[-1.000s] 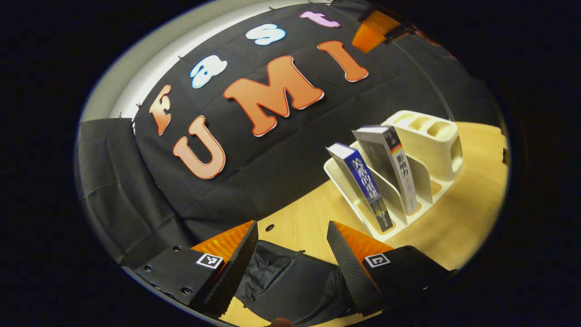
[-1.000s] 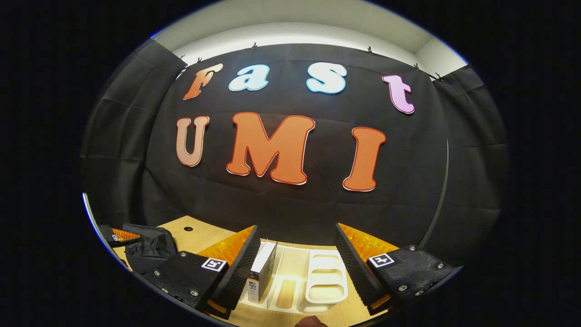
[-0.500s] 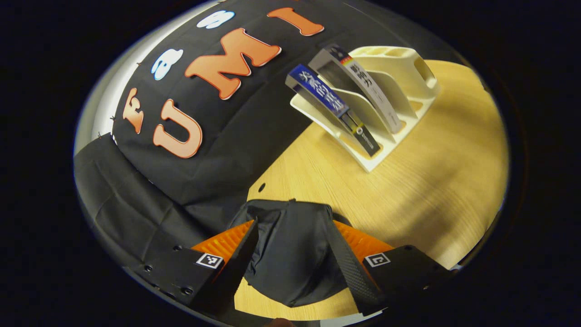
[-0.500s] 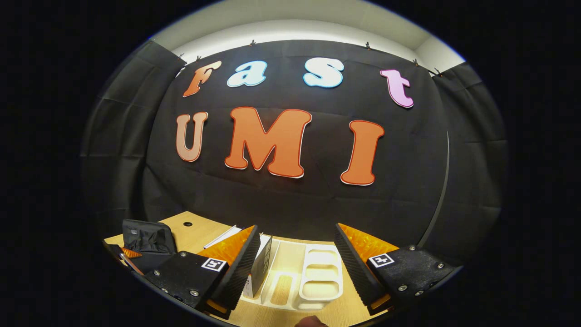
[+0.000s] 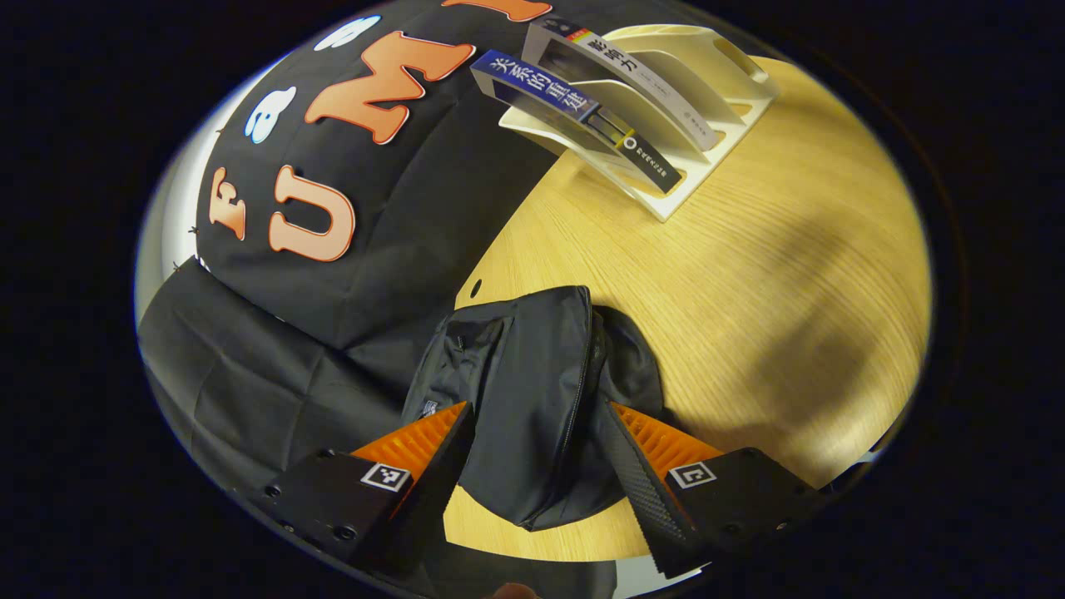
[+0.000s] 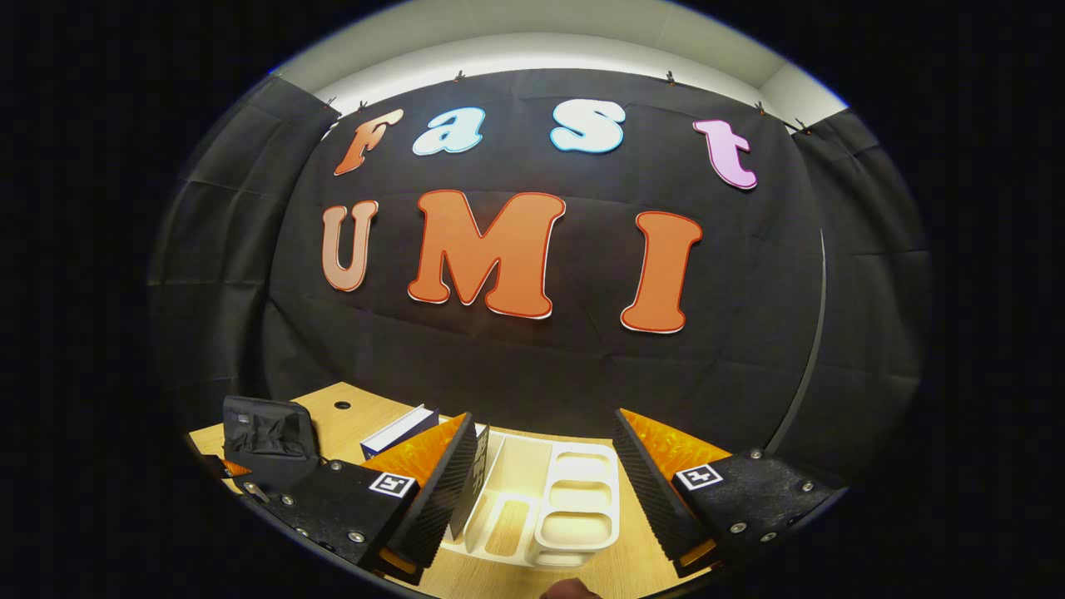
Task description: Open the schoolbag, grab two books from the bookshelf and put them into the schoolbag.
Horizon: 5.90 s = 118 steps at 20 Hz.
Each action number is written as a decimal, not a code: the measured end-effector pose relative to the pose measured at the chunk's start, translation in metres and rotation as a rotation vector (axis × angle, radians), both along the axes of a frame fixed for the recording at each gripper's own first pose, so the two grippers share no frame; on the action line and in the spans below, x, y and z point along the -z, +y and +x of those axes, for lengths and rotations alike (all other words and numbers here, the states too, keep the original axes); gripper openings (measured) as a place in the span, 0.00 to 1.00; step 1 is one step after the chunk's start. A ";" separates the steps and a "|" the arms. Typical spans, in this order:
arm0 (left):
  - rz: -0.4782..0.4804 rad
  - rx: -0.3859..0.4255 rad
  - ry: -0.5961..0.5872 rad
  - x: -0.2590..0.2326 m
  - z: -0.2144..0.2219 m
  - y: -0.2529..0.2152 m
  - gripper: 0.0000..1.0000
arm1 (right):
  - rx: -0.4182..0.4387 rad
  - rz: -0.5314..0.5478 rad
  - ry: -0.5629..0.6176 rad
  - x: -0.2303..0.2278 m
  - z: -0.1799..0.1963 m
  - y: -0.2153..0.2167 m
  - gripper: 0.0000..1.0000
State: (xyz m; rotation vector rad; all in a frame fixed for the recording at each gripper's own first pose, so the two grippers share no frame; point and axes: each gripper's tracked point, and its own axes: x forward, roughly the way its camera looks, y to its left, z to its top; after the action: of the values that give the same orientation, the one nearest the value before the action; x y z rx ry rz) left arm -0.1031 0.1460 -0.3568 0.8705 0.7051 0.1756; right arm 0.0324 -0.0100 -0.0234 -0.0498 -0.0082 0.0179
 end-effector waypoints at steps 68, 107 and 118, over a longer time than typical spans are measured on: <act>-0.609 0.469 0.597 -0.165 0.131 0.125 0.05 | -0.036 0.033 1.142 0.112 0.138 0.201 0.82; -0.661 0.474 0.635 -0.135 0.118 0.100 0.04 | -0.036 0.614 1.033 0.061 -0.048 0.158 0.33; -0.717 0.444 0.563 -0.142 0.125 0.096 0.04 | -0.167 0.888 0.965 0.093 -0.104 0.194 0.31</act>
State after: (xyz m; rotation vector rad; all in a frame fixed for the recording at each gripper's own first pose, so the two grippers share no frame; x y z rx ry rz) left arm 0.0220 0.2418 -0.2146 0.3517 0.9844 -0.7112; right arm -0.0715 0.1839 -0.1169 0.8511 0.9412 0.2013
